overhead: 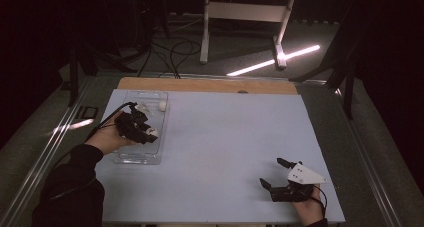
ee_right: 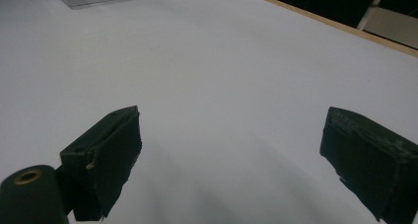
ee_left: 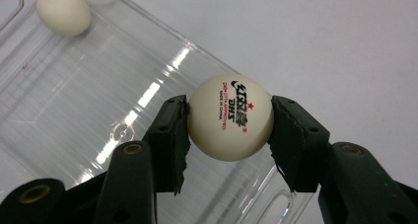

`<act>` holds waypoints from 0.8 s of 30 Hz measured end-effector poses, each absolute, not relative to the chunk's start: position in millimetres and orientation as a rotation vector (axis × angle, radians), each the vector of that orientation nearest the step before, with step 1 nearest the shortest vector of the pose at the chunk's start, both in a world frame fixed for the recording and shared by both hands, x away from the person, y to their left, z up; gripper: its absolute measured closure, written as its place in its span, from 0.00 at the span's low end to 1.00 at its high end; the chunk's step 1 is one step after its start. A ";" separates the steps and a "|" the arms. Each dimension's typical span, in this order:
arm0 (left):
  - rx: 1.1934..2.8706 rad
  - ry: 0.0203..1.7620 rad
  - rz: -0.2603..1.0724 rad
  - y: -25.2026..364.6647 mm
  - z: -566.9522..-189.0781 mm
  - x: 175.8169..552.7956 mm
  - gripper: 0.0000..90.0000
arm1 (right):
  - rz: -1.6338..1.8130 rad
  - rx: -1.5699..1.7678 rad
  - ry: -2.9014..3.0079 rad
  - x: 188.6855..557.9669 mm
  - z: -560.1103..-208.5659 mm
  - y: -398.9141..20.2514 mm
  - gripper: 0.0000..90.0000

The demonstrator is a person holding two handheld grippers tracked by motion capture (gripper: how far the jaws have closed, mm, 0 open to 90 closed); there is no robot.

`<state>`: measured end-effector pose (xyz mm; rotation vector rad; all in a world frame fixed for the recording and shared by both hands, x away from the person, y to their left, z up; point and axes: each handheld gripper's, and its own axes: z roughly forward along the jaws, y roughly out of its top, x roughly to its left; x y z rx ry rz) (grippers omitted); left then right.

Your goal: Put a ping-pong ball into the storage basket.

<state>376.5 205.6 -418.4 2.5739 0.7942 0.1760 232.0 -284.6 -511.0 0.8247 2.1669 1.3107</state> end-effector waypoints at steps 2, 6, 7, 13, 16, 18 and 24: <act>2.589 0.802 0.178 205.3 -420.8 377.0 0.58 | 1.310 0.824 2.167 232.0 -511.1 -284.5 0.09; 2.614 0.807 0.169 203.2 -424.8 377.8 0.58 | 1.308 0.825 2.169 232.3 -511.4 -284.6 0.09; 2.619 0.807 0.171 202.7 -425.7 378.3 0.58 | 1.309 0.826 2.168 232.2 -511.4 -284.6 0.09; 2.659 0.828 0.172 198.1 -431.7 380.2 0.58 | 1.310 0.830 2.167 232.2 -511.3 -285.0 0.09; 2.682 0.828 0.174 195.7 -434.6 381.3 0.58 | 1.310 0.828 2.166 232.2 -511.2 -285.1 0.09; 2.690 0.830 0.173 194.2 -436.4 381.7 0.58 | 1.311 0.830 2.166 232.3 -511.3 -285.2 0.09; 2.712 0.839 0.165 191.3 -440.5 382.4 0.57 | 1.312 0.832 2.166 232.1 -511.1 -285.6 0.09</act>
